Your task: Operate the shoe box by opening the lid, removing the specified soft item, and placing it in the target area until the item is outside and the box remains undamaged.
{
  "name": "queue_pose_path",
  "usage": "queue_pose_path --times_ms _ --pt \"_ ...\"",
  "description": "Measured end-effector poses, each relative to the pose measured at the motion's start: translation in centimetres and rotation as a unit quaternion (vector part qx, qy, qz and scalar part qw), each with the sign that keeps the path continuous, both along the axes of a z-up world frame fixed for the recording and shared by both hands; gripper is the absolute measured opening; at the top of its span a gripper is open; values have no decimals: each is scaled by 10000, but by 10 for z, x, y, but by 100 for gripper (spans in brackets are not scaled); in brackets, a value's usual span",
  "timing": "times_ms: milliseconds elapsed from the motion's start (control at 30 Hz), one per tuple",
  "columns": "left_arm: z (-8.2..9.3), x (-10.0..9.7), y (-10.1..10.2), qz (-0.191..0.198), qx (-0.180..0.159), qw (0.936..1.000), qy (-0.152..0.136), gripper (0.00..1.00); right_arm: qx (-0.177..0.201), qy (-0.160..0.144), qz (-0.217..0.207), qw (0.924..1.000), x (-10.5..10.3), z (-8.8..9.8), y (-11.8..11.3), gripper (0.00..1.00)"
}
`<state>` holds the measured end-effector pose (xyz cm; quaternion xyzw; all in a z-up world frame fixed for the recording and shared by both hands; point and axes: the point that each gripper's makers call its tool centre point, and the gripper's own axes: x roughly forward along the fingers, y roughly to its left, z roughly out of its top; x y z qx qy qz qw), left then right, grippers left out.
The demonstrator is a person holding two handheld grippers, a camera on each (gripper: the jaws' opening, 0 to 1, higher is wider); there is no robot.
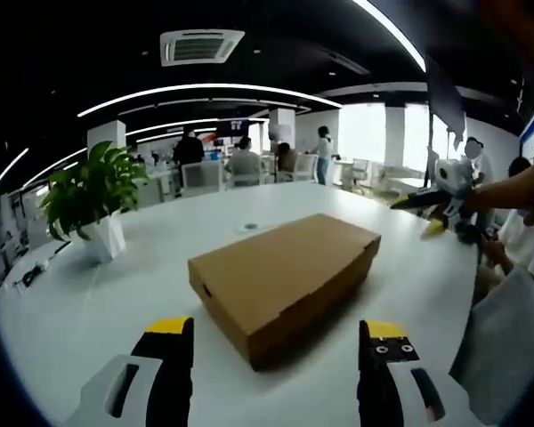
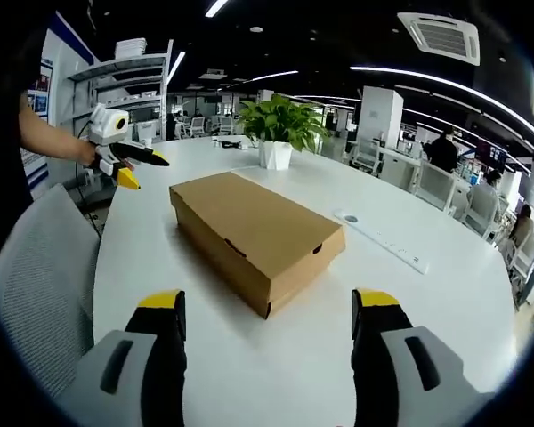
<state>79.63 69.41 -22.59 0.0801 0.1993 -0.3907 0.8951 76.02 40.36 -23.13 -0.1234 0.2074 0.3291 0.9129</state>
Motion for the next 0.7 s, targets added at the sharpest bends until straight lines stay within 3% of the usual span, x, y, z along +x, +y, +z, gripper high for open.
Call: queue_pose_path --times_ms 700 --pt "-39 23 -10 179 188 9995 199 62 -51 135 258 9996 35 -27 17 53"
